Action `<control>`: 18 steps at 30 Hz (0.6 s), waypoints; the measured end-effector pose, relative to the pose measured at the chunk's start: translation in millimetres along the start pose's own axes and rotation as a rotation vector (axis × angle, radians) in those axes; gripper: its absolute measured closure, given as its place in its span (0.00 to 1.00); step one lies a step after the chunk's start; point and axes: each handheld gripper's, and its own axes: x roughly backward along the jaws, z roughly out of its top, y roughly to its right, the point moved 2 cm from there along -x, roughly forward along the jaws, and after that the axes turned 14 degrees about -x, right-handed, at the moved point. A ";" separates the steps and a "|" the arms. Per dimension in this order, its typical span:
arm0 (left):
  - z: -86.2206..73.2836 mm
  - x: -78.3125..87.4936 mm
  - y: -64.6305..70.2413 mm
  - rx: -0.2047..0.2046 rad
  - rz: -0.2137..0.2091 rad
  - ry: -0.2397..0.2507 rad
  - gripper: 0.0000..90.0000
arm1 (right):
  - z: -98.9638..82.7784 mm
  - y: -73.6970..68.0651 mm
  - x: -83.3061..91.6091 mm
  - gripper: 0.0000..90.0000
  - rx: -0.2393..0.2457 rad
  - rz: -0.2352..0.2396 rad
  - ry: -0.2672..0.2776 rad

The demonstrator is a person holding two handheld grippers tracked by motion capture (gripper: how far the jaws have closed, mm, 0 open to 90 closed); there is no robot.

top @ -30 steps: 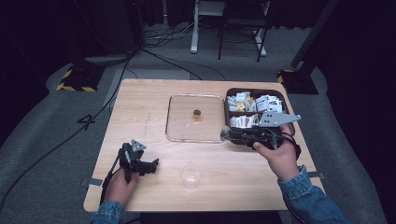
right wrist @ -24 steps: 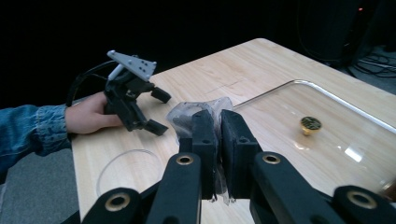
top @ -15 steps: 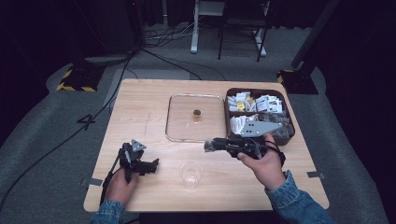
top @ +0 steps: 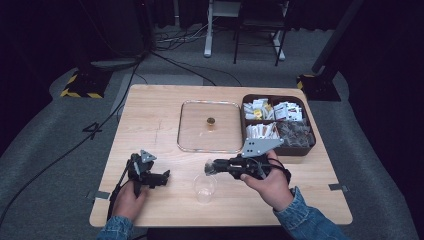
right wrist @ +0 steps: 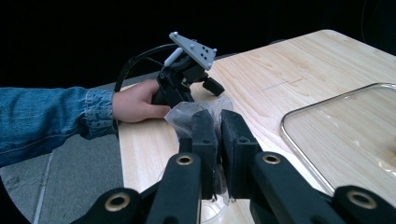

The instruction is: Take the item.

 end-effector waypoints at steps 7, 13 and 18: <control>0.1 -0.1 -0.1 -0.001 -0.002 0.000 0.00 | -6.8 -3.5 -9.0 0.94 0.016 -0.007 -0.027; 0.1 -0.1 -0.1 -0.002 -0.002 0.000 0.00 | -14.0 -4.5 -19.6 0.94 0.039 -0.010 -0.084; 0.1 -0.1 -0.1 -0.001 -0.001 0.000 0.00 | -20.4 -4.0 -29.5 0.94 0.044 -0.007 -0.127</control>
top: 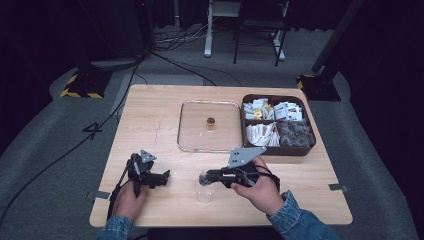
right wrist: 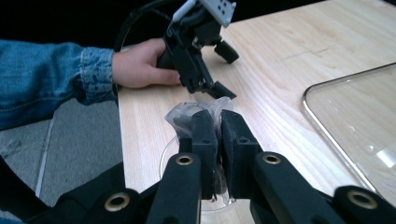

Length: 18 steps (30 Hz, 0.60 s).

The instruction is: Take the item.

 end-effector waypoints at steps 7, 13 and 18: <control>0.0 0.0 0.0 -0.001 -0.001 0.000 0.00 | -5.6 0.2 -12.2 0.94 0.010 -0.003 -0.050; 0.0 0.1 -0.2 -0.003 -0.002 -0.002 0.00 | -9.3 -0.8 -20.5 0.94 0.032 -0.017 -0.083; 0.0 0.1 -0.2 -0.003 -0.002 -0.001 0.00 | -11.7 0.6 -24.7 0.81 0.036 -0.024 -0.097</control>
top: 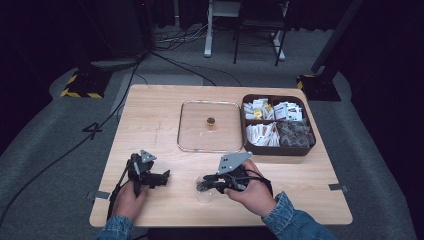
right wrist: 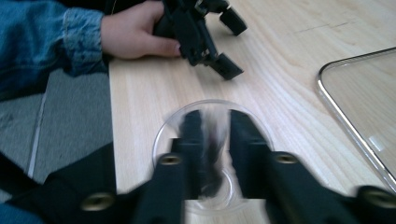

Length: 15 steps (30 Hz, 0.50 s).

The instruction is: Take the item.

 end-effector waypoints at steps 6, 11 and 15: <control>0.0 -0.1 0.1 0.002 0.000 0.001 0.00 | 1.1 1.9 1.5 0.58 -0.029 0.006 0.040; 0.0 -0.1 0.1 0.002 0.001 0.001 0.00 | 1.8 3.0 2.4 0.47 -0.051 0.023 0.065; 0.1 -0.1 0.2 0.003 0.001 0.002 0.00 | 4.7 5.4 13.6 0.40 -0.088 0.029 0.116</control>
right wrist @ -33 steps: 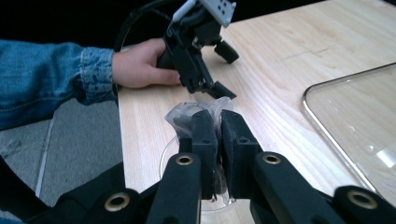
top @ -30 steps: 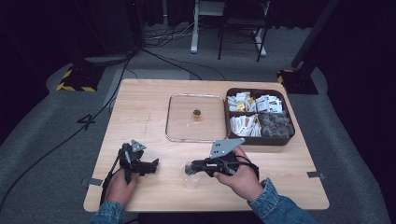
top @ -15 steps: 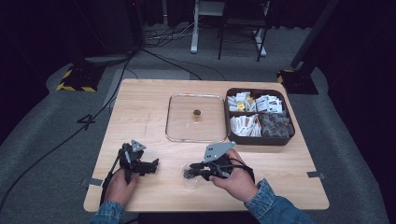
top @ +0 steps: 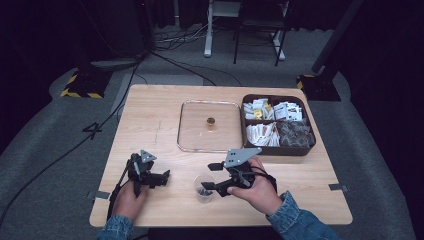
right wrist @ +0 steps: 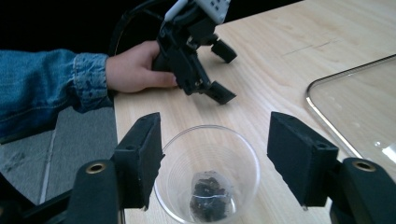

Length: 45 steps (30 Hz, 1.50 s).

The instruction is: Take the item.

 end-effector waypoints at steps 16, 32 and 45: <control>0.9 -1.2 0.0 0.001 -0.005 0.003 0.00 | -5.8 26.8 62.5 0.36 -0.082 -0.117 0.111; 1.2 -1.1 -0.3 -0.002 -0.004 -0.001 0.00 | -31.0 65.0 117.9 0.27 -0.148 -0.267 0.125; 1.2 -1.1 -0.2 -0.001 -0.004 0.000 0.00 | -62.6 103.5 141.7 0.23 -0.219 -0.358 0.099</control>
